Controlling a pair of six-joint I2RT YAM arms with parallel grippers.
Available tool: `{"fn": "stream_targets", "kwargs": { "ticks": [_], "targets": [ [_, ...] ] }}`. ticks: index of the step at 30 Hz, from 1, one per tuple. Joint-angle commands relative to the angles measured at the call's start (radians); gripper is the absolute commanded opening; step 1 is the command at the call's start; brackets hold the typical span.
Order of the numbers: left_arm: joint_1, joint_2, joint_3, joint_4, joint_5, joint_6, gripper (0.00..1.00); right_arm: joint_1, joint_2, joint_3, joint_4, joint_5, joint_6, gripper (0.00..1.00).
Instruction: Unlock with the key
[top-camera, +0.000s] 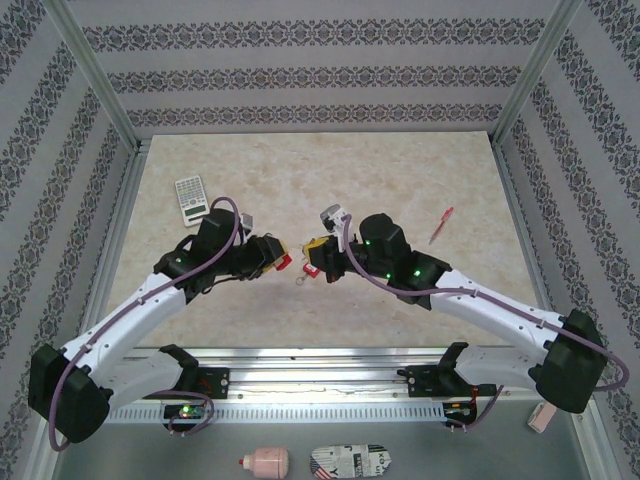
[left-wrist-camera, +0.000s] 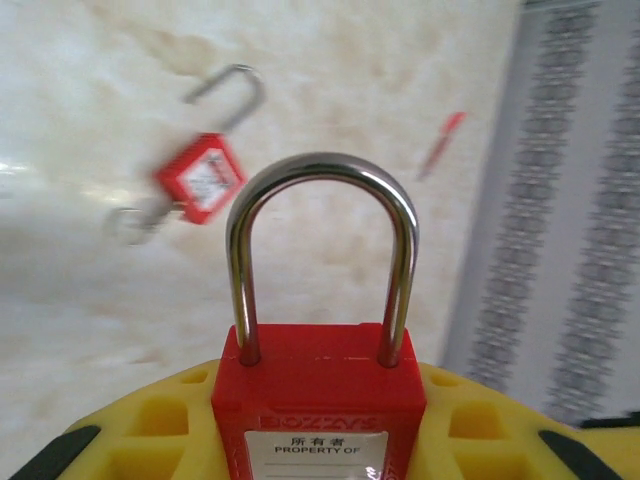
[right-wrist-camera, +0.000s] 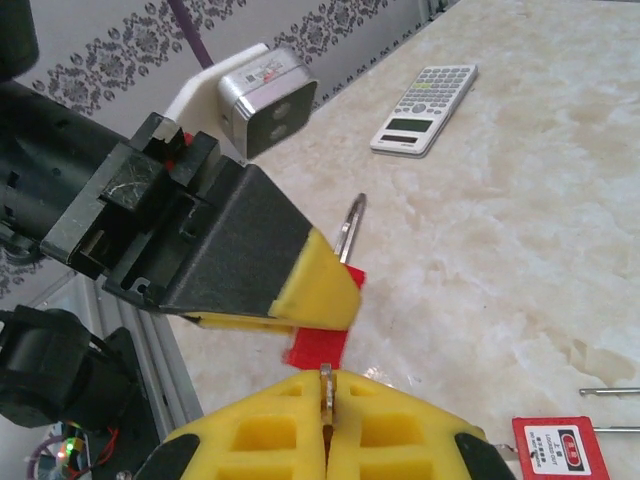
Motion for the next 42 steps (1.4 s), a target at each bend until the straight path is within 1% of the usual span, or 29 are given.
{"fn": "stream_targets", "kwargs": {
  "ticks": [1, 2, 4, 6, 8, 10, 11, 13, 14, 16, 18, 19, 21, 23, 24, 27, 29, 30, 32, 34, 35, 37, 40, 42],
  "targets": [
    [0.010, 0.002, 0.117, -0.296, -0.171, 0.250, 0.00, 0.034, 0.000, -0.009, -0.068, 0.039, -0.075, 0.00],
    [0.011, 0.023, 0.130, -0.334, -0.188, 0.293, 0.00, 0.046, 0.008, 0.002, -0.096, 0.051, -0.090, 0.00],
    [0.009, 0.111, 0.157, -0.406, -0.181, 0.376, 0.00, 0.070, 0.039, 0.032, -0.157, 0.052, -0.113, 0.00],
    [0.000, 0.184, 0.146, -0.444, -0.208, 0.423, 0.00, 0.100, 0.075, 0.060, -0.214, 0.069, -0.139, 0.00],
    [0.001, 0.221, 0.093, -0.430, -0.250, 0.439, 0.00, 0.131, 0.107, 0.082, -0.273, 0.118, -0.154, 0.00],
    [0.004, 0.240, 0.049, -0.395, -0.269, 0.436, 0.01, 0.151, 0.114, 0.076, -0.292, 0.159, -0.154, 0.00],
    [0.006, 0.254, 0.029, -0.371, -0.268, 0.430, 0.07, 0.157, 0.112, 0.067, -0.294, 0.173, -0.151, 0.00],
    [0.020, 0.285, -0.003, -0.295, -0.215, 0.415, 0.10, 0.157, 0.107, 0.052, -0.294, 0.182, -0.146, 0.00],
    [0.029, 0.299, -0.018, -0.246, -0.190, 0.405, 0.16, 0.156, 0.105, 0.048, -0.295, 0.185, -0.148, 0.00],
    [0.032, 0.350, -0.010, -0.195, -0.160, 0.401, 0.23, 0.152, 0.110, 0.047, -0.302, 0.180, -0.150, 0.00],
    [0.033, 0.427, 0.031, -0.223, -0.165, 0.417, 0.29, 0.142, 0.119, 0.053, -0.317, 0.174, -0.149, 0.00],
    [0.035, 0.467, 0.050, -0.246, -0.187, 0.425, 0.37, 0.138, 0.119, 0.054, -0.322, 0.168, -0.150, 0.00],
    [0.035, 0.506, 0.066, -0.255, -0.203, 0.430, 0.60, 0.134, 0.109, 0.048, -0.324, 0.159, -0.150, 0.00],
    [0.039, 0.499, 0.077, -0.257, -0.213, 0.419, 0.84, 0.129, 0.093, 0.041, -0.320, 0.147, -0.150, 0.00],
    [0.039, 0.479, 0.082, -0.258, -0.214, 0.413, 0.87, 0.124, 0.084, 0.037, -0.318, 0.136, -0.147, 0.00],
    [0.046, 0.375, 0.122, -0.265, -0.189, 0.375, 0.91, 0.107, 0.052, 0.030, -0.313, 0.088, -0.146, 0.00],
    [0.046, 0.258, 0.129, -0.219, -0.142, 0.322, 0.92, 0.089, 0.017, 0.013, -0.298, 0.035, -0.146, 0.00],
    [0.046, 0.197, 0.110, -0.167, -0.104, 0.289, 0.92, 0.081, 0.000, 0.007, -0.294, 0.011, -0.146, 0.00],
    [0.045, 0.078, 0.034, 0.021, 0.012, 0.195, 0.87, 0.059, -0.037, -0.004, -0.289, -0.054, -0.148, 0.00],
    [0.041, 0.015, -0.046, 0.213, 0.131, 0.109, 0.83, 0.050, -0.068, -0.011, -0.287, -0.108, -0.155, 0.00],
    [0.035, -0.016, -0.085, 0.289, 0.158, 0.075, 0.80, 0.050, -0.080, -0.011, -0.287, -0.128, -0.161, 0.00],
    [0.028, -0.073, -0.142, 0.395, 0.187, 0.041, 0.77, 0.048, -0.093, -0.008, -0.299, -0.157, -0.170, 0.00],
    [0.021, -0.131, -0.177, 0.498, 0.232, 0.041, 0.74, 0.049, -0.091, 0.001, -0.311, -0.181, -0.185, 0.00],
    [0.008, -0.132, -0.170, 0.492, 0.257, 0.071, 0.72, 0.049, -0.084, 0.007, -0.308, -0.188, -0.187, 0.00]
  ]
}}
